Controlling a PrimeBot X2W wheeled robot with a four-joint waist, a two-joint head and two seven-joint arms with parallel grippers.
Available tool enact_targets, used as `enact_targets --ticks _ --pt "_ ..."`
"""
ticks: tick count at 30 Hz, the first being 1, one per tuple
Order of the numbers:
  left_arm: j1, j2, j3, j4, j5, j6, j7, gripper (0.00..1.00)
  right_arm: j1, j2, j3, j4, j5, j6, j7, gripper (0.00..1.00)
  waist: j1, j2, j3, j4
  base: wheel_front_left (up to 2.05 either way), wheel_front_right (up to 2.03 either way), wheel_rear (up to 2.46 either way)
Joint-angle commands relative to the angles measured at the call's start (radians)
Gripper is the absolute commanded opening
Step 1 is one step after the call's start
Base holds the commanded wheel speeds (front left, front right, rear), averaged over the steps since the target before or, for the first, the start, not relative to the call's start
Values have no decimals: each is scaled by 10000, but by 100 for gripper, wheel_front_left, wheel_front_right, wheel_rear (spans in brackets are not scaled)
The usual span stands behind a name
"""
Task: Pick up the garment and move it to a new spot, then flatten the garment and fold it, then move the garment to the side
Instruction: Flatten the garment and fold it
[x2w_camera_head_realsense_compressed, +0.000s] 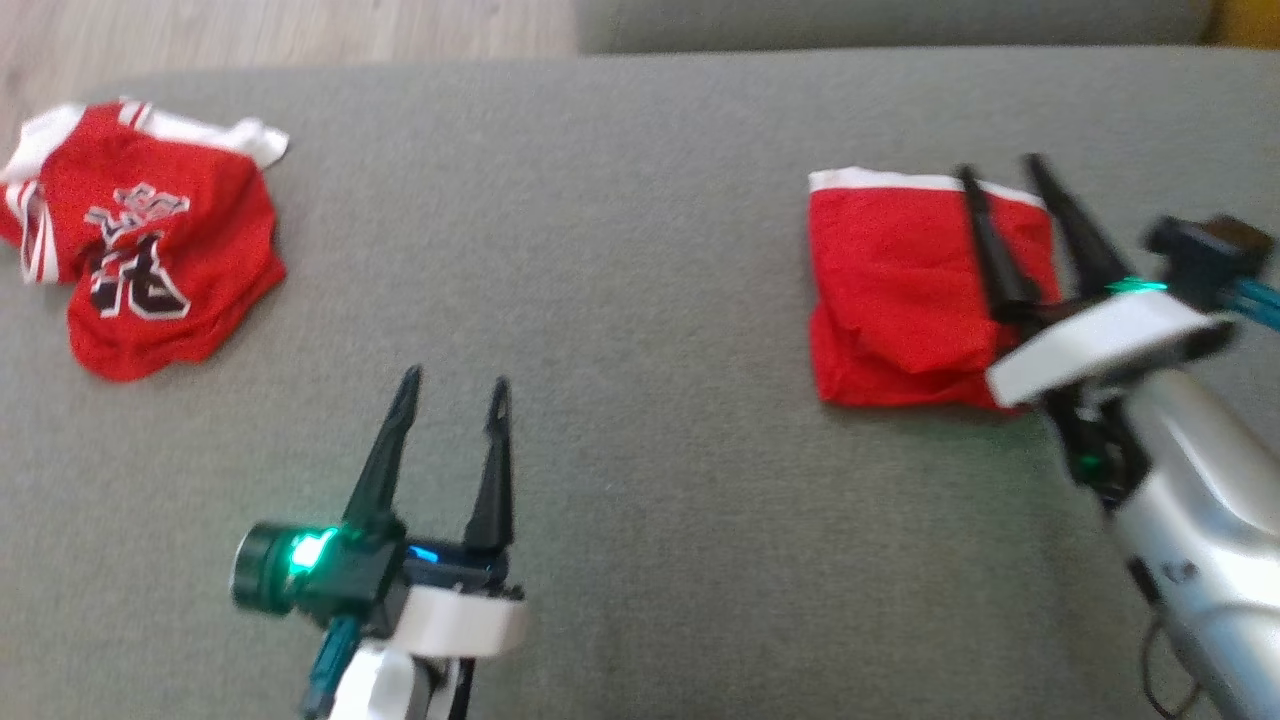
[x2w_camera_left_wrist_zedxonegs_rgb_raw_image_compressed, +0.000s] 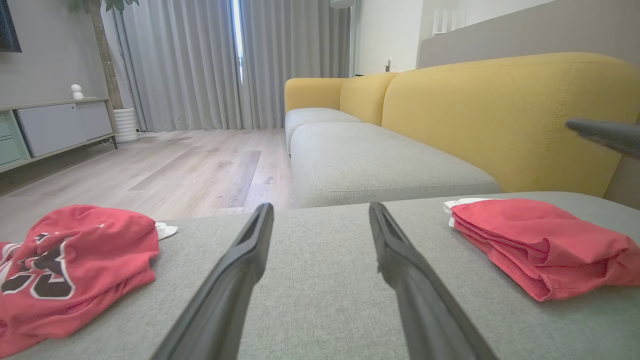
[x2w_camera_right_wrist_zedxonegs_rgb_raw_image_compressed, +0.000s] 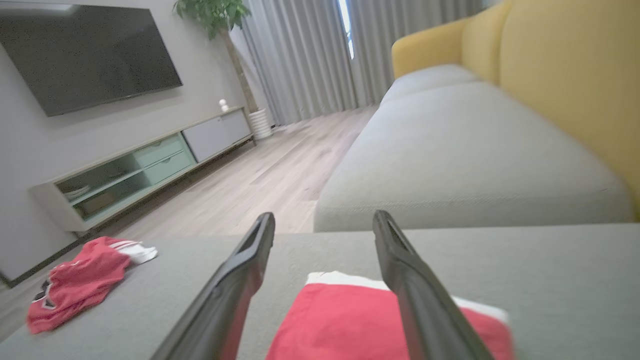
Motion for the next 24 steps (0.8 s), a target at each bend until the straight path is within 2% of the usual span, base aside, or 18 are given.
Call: enact_targets --ticks 1,6,9,18,24 --pt "164 34 506 -297 -58 139 -44 100 568 -251 -574 -622 -592 65 -146 100 -1 0 -465 -374 0 0 0" --pt "646 34 773 -245 -109 264 -44 100 2623 224 -2498 -2353 -1692 65 -156 100 -1 0 -1254 -745 0 0 0" --pt "905 34 789 -190 -230 326 -44 100 3950 609 -3134 -2974 -2301 65 -158 100 -1 0 -1722 -855 0 0 0" --pt "1732 34 810 48 -253 283 -44 100 6361 1542 -4250 -3627 -5180 65 -159 100 -1 0 -2603 -843 0 0 0" --pt "2282 34 1023 100 -309 348 -44 100 6942 1937 -4382 -3635 -5946 65 -159 100 -1 0 -2941 -859 0 0 0"
